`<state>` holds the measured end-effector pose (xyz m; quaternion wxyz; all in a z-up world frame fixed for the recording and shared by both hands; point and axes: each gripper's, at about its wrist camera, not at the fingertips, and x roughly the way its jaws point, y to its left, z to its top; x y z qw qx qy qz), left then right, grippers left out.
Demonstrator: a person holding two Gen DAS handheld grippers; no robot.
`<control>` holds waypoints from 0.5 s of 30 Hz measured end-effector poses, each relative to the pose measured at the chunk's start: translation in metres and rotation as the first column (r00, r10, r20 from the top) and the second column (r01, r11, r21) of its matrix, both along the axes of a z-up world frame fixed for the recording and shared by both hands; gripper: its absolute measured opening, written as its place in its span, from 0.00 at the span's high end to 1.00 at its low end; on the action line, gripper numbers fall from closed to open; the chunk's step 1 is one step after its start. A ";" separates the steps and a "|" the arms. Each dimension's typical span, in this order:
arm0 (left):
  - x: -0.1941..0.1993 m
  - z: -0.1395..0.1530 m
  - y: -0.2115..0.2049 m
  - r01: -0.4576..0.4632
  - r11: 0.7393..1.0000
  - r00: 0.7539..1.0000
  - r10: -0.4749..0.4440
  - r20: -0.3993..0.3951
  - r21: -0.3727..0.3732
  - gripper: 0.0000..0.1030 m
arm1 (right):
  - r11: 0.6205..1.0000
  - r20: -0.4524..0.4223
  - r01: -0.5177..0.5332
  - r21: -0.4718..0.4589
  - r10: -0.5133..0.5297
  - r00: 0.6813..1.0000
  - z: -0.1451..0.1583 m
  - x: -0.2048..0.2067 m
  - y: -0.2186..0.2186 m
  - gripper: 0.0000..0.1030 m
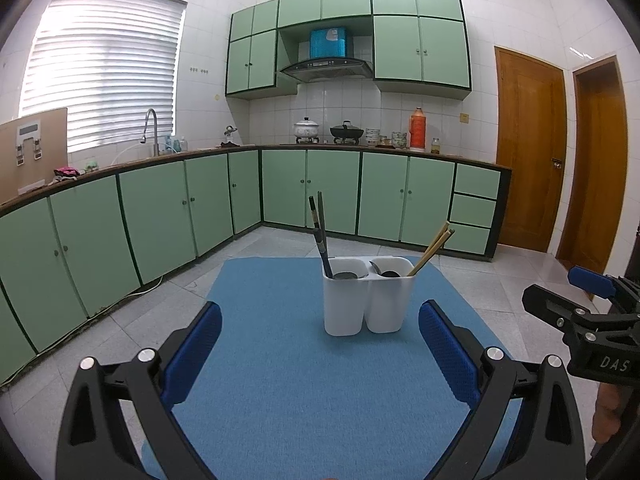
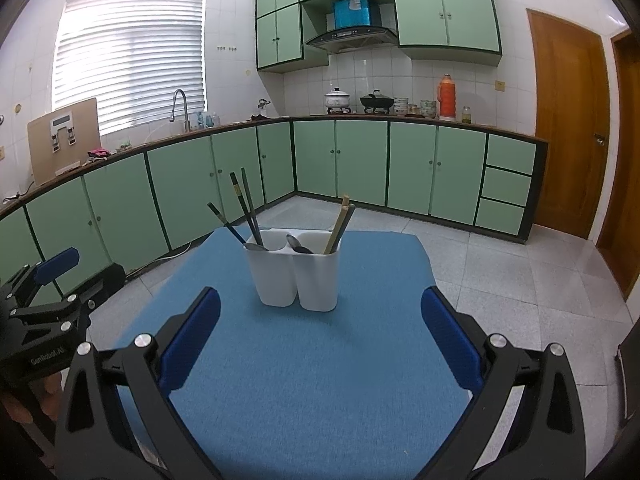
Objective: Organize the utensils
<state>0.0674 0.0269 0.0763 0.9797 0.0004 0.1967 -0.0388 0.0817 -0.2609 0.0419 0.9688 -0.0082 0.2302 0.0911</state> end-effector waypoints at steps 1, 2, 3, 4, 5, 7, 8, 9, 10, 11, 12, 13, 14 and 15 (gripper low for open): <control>0.000 0.000 0.000 0.000 1.000 1.000 0.000 0.000 0.001 0.06 | 1.000 0.000 0.000 -0.001 0.000 1.000 0.000 0.000 0.000 0.05; 0.000 0.000 0.000 0.000 1.000 1.000 0.000 0.000 0.002 0.06 | 1.000 0.001 -0.001 0.000 0.001 1.000 0.000 0.000 0.000 0.05; 0.001 0.000 0.000 0.000 1.000 1.000 0.000 0.001 0.002 0.06 | 1.000 0.001 -0.002 0.001 0.002 1.000 0.000 -0.001 0.000 0.05; 0.001 0.001 0.000 -0.001 1.000 1.000 0.001 0.002 0.002 0.06 | 1.000 0.001 -0.001 0.001 0.001 1.000 -0.001 -0.001 0.002 0.05; 0.001 0.001 0.000 -0.002 1.000 1.000 0.002 0.003 0.002 0.06 | 1.000 0.002 -0.001 0.001 0.001 1.000 -0.001 -0.001 0.002 0.05; 0.001 0.001 0.000 -0.003 1.000 1.000 0.003 0.004 0.001 0.06 | 1.000 0.000 -0.001 0.001 0.001 1.000 -0.001 -0.001 0.003 0.05; 0.001 0.001 -0.001 -0.003 1.000 1.000 0.003 0.005 0.002 0.06 | 1.000 0.001 -0.001 0.001 0.001 1.000 -0.001 -0.001 0.003 0.05; 0.001 0.001 -0.001 -0.003 1.000 1.000 0.003 0.005 0.002 0.06 | 1.000 0.001 -0.001 0.001 0.001 1.000 -0.001 -0.001 0.002 0.05; 0.001 0.001 -0.001 -0.004 1.000 1.000 0.004 0.004 0.002 0.06 | 1.000 0.001 -0.001 0.002 0.001 1.000 -0.001 -0.001 0.002 0.05; 0.001 0.001 -0.001 -0.004 1.000 1.000 0.004 0.004 0.003 0.06 | 1.000 0.001 -0.001 0.002 0.001 1.000 -0.001 -0.001 0.003 0.05; 0.001 0.001 -0.001 -0.004 1.000 1.000 0.004 0.004 0.003 0.06 | 1.000 0.001 -0.001 0.001 0.001 1.000 -0.001 -0.001 0.002 0.05; 0.001 0.001 -0.001 -0.004 1.000 1.000 0.004 0.005 0.003 0.06 | 1.000 0.001 -0.001 0.001 0.001 1.000 -0.001 -0.002 0.003 0.05; 0.001 0.001 0.000 -0.003 1.000 1.000 0.003 0.005 0.001 0.06 | 1.000 0.001 -0.001 0.001 0.001 1.000 -0.001 -0.001 0.003 0.05; 0.001 0.001 0.000 -0.003 1.000 1.000 0.003 0.005 0.001 0.06 | 1.000 0.001 -0.001 0.001 0.001 1.000 -0.001 -0.001 0.002 0.05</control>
